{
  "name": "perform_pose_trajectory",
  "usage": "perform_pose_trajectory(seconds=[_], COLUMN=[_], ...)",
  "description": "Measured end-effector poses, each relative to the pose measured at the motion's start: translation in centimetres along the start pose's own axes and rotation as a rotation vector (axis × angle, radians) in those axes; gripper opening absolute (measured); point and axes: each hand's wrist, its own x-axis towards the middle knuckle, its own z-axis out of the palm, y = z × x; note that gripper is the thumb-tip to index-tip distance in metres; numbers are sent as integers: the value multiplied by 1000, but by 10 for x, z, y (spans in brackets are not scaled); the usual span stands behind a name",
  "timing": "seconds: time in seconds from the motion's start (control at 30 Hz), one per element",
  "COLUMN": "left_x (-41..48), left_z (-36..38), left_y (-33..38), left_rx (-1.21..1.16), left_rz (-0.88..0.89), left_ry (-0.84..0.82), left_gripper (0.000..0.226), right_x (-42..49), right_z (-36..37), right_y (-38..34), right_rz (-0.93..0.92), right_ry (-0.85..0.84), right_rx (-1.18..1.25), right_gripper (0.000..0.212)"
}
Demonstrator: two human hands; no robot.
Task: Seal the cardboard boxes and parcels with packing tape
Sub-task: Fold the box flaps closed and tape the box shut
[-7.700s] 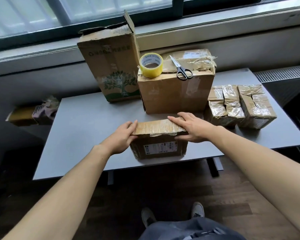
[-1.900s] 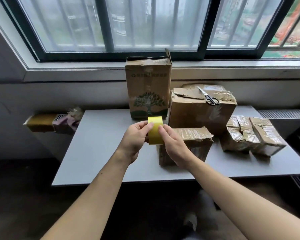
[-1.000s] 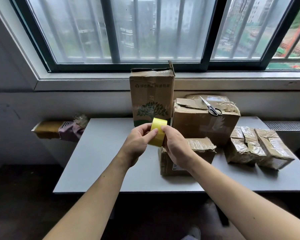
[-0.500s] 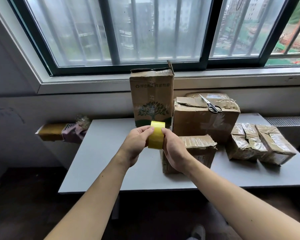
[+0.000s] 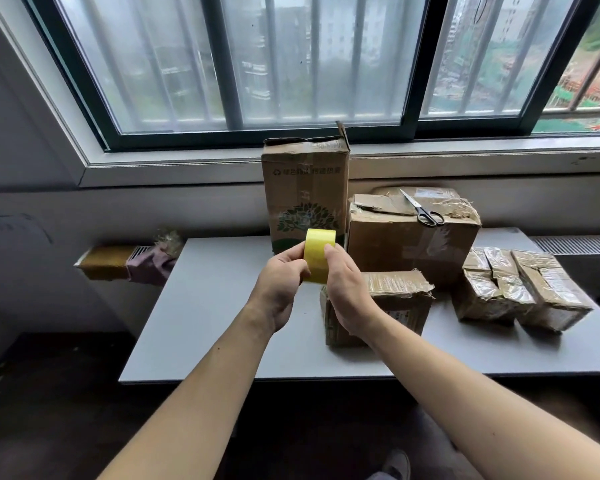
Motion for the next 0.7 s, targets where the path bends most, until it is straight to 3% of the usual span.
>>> perform_pose_trajectory(seconds=[0.1,0.23,0.37,0.5,0.6,0.7], left_x=[5,5,5,2,3,6], left_z=[-9,-21,-27,-30,-31,-32], left_y=[2,-5,-12,-12,-7,-1], left_rx=[78,742,910,880,785,673], left_rz=[95,602,862,857,696,531], left_ry=[46,178,247,283,270,256], left_gripper=[31,31,23,14,4,7], right_x=[4,5,5,3,1,-3], right_z=[0,2,6,7,6,4], right_y=[-3,0,5,7,9,12], right_rz=[60,98,131,90,45,0], right_ry=[30,45,65,21,-46,-130], right_rx=[79,142,128,40,-29,-73], right_gripper=[35,35,31,31,34,18])
